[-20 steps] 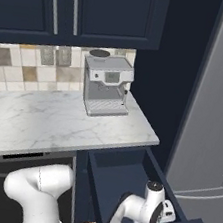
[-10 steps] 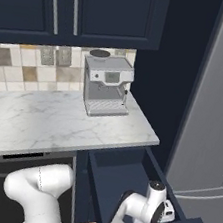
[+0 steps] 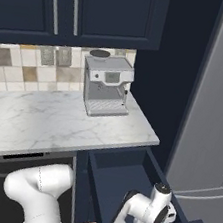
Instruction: Restock the sink supplies by placing the sponge and soap dispenser on the counter and next to the sink. Make sure the soap dispenser is upright.
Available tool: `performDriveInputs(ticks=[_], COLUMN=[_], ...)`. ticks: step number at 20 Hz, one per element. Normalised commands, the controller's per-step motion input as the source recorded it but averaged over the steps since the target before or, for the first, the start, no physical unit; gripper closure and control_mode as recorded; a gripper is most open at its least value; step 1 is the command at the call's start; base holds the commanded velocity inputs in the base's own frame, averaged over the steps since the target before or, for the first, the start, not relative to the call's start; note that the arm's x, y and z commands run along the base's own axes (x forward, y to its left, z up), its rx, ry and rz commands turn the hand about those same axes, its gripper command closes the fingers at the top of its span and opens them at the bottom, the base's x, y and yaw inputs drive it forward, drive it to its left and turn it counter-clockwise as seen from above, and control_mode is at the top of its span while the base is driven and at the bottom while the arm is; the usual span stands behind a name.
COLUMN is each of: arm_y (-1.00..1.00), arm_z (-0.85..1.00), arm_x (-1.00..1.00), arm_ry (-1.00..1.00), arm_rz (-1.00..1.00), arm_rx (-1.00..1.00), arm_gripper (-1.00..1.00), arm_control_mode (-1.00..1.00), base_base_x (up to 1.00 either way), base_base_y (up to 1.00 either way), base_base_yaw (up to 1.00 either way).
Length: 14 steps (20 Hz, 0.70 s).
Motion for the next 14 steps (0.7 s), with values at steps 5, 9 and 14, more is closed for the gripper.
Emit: performDriveInputs(ticks=[5, 9, 14], arm_y=[0.12, 0.06, 0.25], arm_z=[-0.66, -0.23, 0.1], arm_x=[-0.2, -0.09, -0.09], arm_ry=[0.01, 0.0, 0.0], arm_rz=[0.01, 0.02, 0.03], arm_rx=[0.0, 0.05, 0.03], arm_gripper=[1.0, 1.0, 1.0], arm_control_mode=[-1.0, -1.0, -1.0], base_base_x=[0.0, 0.0, 0.0], base_base_y=[0.0, 0.0, 0.0], base_base_yaw=[0.0, 0.0, 0.0])
